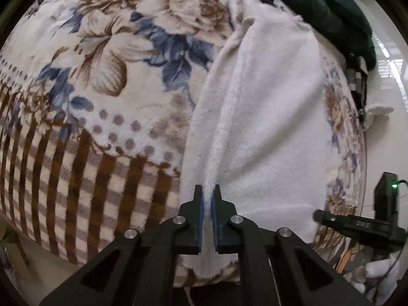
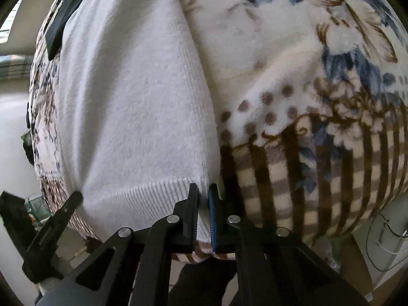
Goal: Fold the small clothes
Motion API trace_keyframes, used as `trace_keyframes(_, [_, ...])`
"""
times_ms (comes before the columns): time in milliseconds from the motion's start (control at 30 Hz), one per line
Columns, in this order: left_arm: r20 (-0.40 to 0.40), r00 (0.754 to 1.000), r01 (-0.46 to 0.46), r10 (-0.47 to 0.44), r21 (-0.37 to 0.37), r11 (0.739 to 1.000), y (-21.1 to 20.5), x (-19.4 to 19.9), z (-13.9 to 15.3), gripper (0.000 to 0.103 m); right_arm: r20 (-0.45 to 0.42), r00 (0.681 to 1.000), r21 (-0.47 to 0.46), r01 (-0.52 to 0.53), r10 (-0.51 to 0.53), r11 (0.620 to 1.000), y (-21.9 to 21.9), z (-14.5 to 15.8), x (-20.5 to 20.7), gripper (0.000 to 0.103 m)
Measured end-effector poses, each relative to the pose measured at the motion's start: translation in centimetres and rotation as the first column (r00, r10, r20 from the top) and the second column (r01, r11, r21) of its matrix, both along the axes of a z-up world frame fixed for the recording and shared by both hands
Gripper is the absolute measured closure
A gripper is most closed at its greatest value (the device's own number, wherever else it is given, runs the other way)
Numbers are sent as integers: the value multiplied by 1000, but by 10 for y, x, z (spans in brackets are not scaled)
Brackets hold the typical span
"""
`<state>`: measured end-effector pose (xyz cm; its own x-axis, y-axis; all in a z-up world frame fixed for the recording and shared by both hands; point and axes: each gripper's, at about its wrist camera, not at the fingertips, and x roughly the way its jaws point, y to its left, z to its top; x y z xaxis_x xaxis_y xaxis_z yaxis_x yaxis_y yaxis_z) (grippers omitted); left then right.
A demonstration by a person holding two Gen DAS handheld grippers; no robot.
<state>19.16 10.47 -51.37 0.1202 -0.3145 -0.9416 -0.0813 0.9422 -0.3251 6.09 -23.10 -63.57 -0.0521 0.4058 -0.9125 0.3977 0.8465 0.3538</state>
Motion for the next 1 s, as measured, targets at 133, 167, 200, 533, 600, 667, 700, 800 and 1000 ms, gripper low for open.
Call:
trace_keyframes(133, [-54,999,-1,3,32,999,3,4,-40,99,-31,999,-34,-16,15,999,-2,-5,7,95])
trace_keyframes(167, [-53,999,3,-1,33,999,2,5,-41,99,-35,999,-39,-19,18,999,2,-8,8,95])
trace_keyframes(200, [-49,999,15,-14,31,999,0,7,-40,99,-42,999,-34,-29,28,999,6,-10,8,95])
trace_keyframes(533, [-81,996,-32,19,-161,986,18,-7,-36,70,-21,999,92,31,-29,995,-1,-9,4,46])
trace_keyframes(600, [-117,993,-8,-10,-154,988,14,-10,-50,68,-51,998,105,50,-45,993,-1,-23,0,46])
trace_keyframes(667, [-123,992,-1,-19,-163,987,9,-13,-55,62,-68,996,136,69,-60,988,1,-36,-4,46])
trace_keyframes(700, [-122,992,1,-20,-158,987,7,-13,-56,61,-68,996,144,68,-58,987,3,-41,-5,46])
trace_keyframes(800, [-133,991,1,-22,-158,987,2,-14,-54,55,-54,997,146,63,-55,987,7,-49,-5,46])
trace_keyframes(1000, [-120,992,26,-49,-183,983,-13,-20,-55,66,-9,997,191,76,-76,979,23,-47,-12,81])
